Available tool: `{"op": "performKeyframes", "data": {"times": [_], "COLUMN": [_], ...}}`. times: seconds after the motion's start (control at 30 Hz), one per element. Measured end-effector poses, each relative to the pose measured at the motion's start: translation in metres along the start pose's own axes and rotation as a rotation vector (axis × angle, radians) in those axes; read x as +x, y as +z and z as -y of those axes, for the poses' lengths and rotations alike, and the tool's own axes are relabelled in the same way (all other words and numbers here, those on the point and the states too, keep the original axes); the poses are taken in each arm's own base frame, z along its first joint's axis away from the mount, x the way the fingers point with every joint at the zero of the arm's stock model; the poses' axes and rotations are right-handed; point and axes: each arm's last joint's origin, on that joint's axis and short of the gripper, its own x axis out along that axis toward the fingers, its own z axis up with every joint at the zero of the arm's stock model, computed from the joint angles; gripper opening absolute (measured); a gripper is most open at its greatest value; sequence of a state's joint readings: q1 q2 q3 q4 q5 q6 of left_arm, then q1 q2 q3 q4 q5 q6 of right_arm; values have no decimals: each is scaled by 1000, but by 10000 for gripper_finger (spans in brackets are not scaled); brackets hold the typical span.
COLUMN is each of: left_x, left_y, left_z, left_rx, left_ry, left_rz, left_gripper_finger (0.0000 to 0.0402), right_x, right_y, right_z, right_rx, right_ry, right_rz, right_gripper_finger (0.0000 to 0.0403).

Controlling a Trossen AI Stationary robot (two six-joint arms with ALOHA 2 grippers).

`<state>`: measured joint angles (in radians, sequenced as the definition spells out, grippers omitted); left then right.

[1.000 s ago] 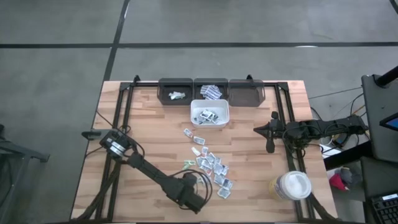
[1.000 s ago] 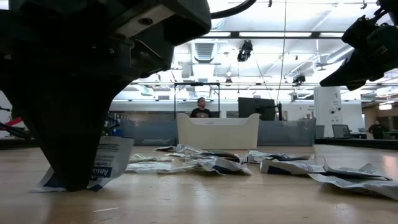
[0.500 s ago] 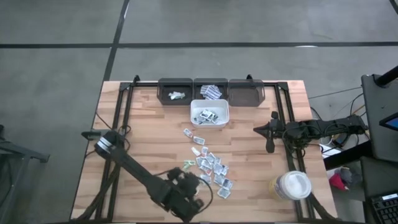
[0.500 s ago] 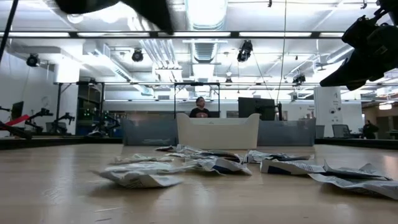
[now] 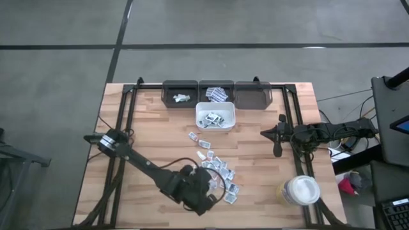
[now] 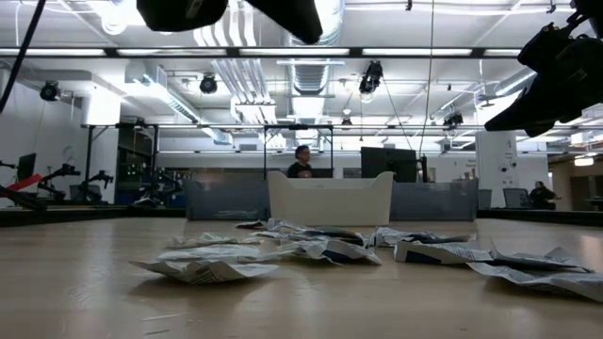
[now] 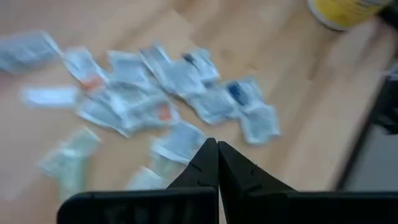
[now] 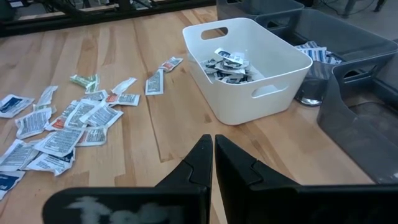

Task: Pick & Place First Aid Supplies
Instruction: Put the blue alcohol pad into the white bin

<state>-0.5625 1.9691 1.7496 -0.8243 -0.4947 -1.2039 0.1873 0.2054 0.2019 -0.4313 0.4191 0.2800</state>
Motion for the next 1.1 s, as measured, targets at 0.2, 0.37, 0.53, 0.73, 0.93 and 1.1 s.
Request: {"op": "performKeyframes", "data": {"times": [0.2, 0.37, 0.53, 0.73, 0.93, 1.1], "left_x": [28, 42, 62, 79, 80, 79], "left_y": [-16, -22, -38, -53, -51, -50], "left_z": [7, 13, 11, 9, 8, 8], "left_rx": [-88, -152, -205, -293, -337, -338], "left_ry": [-24, -65, -37, -1, 17, 21], "left_rz": [-70, -112, -267, -397, -376, -372], "left_gripper_finger": [16, 73, 141, 174, 165, 161], "right_x": [0, 0, 0, 0, 0, 0], "right_y": [0, 0, 0, 0, 0, 0], "right_z": [0, 0, 0, 0, 0, 0], "right_rx": [0, 0, 0, 0, 0, 0], "right_ry": [-1, 0, 0, 0, 0, 0], "right_rz": [0, 0, -1, 0, 0, 0], "right_gripper_finger": [18, 18, 18, 18, 18, 18]}}
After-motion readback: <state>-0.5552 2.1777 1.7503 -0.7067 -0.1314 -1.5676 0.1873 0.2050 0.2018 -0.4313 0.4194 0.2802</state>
